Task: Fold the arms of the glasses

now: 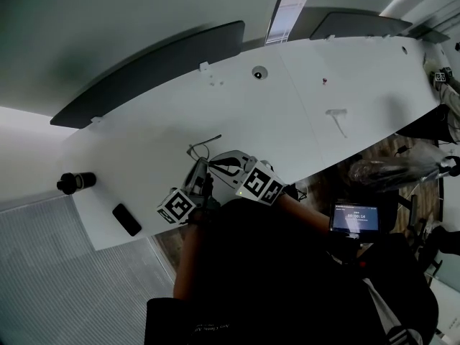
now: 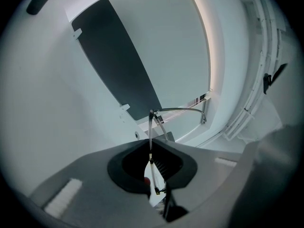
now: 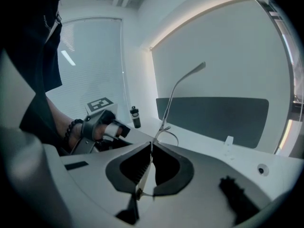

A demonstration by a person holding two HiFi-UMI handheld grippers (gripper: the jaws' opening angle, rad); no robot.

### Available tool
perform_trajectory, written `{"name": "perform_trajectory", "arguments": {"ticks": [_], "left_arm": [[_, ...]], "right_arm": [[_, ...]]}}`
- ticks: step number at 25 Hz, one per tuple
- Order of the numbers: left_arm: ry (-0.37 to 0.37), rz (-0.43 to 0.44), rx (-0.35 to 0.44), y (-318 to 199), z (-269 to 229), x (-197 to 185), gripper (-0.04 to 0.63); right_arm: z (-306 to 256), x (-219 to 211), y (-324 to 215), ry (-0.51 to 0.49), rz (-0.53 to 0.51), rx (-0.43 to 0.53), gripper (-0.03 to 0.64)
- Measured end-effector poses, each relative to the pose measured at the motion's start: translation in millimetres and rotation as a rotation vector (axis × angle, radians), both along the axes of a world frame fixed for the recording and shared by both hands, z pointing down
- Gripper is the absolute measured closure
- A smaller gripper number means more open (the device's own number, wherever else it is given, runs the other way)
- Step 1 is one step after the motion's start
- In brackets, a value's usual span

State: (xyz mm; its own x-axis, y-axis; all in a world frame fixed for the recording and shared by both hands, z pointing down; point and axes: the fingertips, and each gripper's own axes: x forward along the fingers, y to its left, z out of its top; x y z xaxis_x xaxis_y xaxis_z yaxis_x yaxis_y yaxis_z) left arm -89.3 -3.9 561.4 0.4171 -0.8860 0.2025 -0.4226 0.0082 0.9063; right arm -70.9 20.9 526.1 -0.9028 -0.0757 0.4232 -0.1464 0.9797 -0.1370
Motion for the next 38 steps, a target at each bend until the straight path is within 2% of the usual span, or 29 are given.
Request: {"name": "perform_trajectory", "arguments": {"ticks": [7,14,26,32,35,38], "left_arm": [[-0.062,0.009,-0.008,1.0,5.7,-0.4,0.571],[-0.076,-0.007,-0.029,2.9,11.0,-5.5,0.571],[-0.031,-0.066,-0.038,3.5,11.8,-18.2,0.572],[-0.052,-0.105,-0.082,6.4,21.1,-29.1,0.572],[-0.015,-0.143,-0.095,11.6,24.9,-37.1,0.572],[-0.011,-0.128,-0.078,10.8,21.2,-30.9,0.572]], "right_arm": [[-2.4,7.1,-3.5,-0.04,0.031,-0.084,0.597],[-4.3,8.9,-4.0,-0.067,0.042,-0.127,0.598],[-9.3,8.8,-1.3,-0.078,0.024,-0.123,0.603],[-15.1,10.2,-3.0,-0.101,0.026,-0.118,0.612],[-12.5,8.2,0.1,-0.084,0.016,-0.124,0.612],[-4.1,6.9,1.3,-0.058,0.029,-0.114,0.611]]}}
